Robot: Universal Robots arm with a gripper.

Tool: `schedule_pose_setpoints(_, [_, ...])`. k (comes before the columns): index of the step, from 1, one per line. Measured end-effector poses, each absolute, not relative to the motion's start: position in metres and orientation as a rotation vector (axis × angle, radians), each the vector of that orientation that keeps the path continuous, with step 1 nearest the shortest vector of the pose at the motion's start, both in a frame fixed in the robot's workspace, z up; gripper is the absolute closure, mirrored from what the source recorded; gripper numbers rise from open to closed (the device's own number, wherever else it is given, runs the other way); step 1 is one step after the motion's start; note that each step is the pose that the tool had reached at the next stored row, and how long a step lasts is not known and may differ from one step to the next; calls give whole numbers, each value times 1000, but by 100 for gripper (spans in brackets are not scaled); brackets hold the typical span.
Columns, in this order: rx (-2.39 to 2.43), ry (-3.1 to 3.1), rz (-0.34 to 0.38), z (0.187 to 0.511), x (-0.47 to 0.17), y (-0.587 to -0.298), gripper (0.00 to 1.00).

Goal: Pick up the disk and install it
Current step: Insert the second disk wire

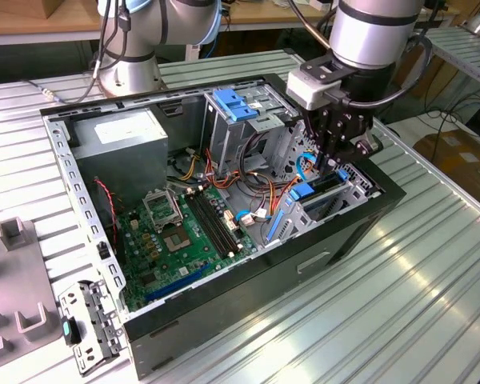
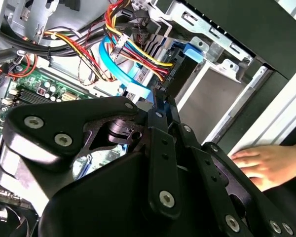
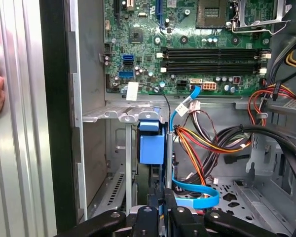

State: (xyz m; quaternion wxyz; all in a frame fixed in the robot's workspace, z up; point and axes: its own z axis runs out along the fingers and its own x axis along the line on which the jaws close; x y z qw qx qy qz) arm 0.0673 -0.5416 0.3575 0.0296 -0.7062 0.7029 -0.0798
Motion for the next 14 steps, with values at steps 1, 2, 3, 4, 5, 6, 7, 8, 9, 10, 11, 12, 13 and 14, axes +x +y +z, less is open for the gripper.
schedule_pose_setpoints(1, [-2176, 2166, -243, 357, 67, -542, 84])
schedule_pose_setpoints(2, [-2171, 2163, -236, 356, 67, -544, 84])
schedule_pose_setpoints(3, [-2165, 2159, -227, 355, 67, -545, 84])
schedule_pose_setpoints(4, [-2159, 2155, -216, 355, 66, -546, 84])
schedule_pose_setpoints(5, [-2155, 2152, -209, 354, 66, -547, 84])
schedule_pose_setpoints(6, [-2151, 2149, -202, 354, 66, -548, 84])
schedule_pose_setpoints(7, [-2144, 2144, -189, 353, 66, -551, 84])
schedule_pose_setpoints(8, [-2141, 2142, -182, 352, 66, -552, 84])
schedule_pose_setpoints(9, [-2138, 2140, -177, 351, 66, -553, 84])
schedule_pose_setpoints(10, [-2137, 2139, -175, 351, 66, -554, 84])
schedule_pose_setpoints(11, [-2136, 2138, -173, 351, 66, -554, 84])
schedule_pose_setpoints(12, [-2135, 2137, -171, 350, 66, -555, 84])
schedule_pose_setpoints(13, [-2134, 2137, -168, 350, 66, -556, 84])
schedule_pose_setpoints(14, [-2131, 2135, -163, 350, 66, -557, 84])
